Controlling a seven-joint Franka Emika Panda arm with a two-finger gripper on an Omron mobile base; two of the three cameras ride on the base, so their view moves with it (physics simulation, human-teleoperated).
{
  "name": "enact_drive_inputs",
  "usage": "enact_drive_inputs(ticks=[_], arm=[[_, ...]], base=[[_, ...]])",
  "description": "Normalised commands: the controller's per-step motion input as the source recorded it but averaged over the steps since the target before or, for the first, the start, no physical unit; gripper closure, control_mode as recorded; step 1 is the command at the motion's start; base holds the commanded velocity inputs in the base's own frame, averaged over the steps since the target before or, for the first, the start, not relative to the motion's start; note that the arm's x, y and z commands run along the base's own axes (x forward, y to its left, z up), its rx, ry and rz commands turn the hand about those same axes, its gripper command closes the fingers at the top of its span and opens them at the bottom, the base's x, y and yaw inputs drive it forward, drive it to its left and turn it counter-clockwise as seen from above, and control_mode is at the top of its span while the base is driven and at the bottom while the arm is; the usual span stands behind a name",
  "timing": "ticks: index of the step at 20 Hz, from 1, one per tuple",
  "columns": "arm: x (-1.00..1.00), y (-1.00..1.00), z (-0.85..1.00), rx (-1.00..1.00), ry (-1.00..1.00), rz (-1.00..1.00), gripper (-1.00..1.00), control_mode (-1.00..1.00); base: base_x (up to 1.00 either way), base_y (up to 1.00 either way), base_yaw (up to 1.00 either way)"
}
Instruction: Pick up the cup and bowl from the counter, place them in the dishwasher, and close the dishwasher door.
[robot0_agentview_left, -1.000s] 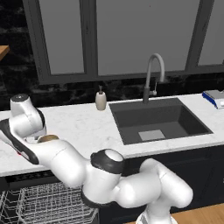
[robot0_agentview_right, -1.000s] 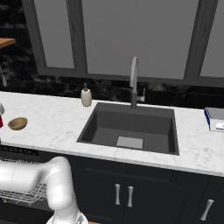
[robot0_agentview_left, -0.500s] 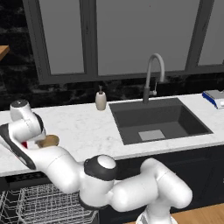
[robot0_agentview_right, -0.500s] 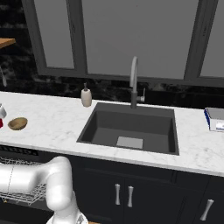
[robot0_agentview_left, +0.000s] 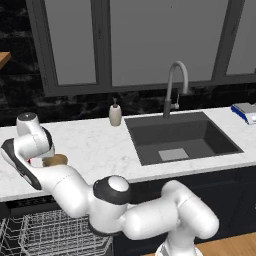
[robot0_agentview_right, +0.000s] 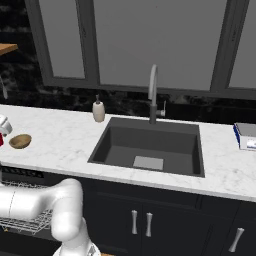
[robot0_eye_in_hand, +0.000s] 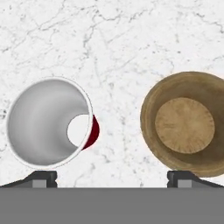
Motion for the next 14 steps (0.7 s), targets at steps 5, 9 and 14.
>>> enact_drive_inputs(ticks=[5,9,14], arm=[[0.28,0.17,-0.02,0.02,0.0,-0.13,-1.0,-1.0],[0.25,0.28,0.0,0.0,0.01,-0.15,-1.0,-1.0],[0.19,0.23,-0.05,0.0,0.09,-0.03,-1.0,-1.0]], base=[[0.0,0.0,0.0],[0.0,0.0,0.0],[0.0,0.0,0.0]])
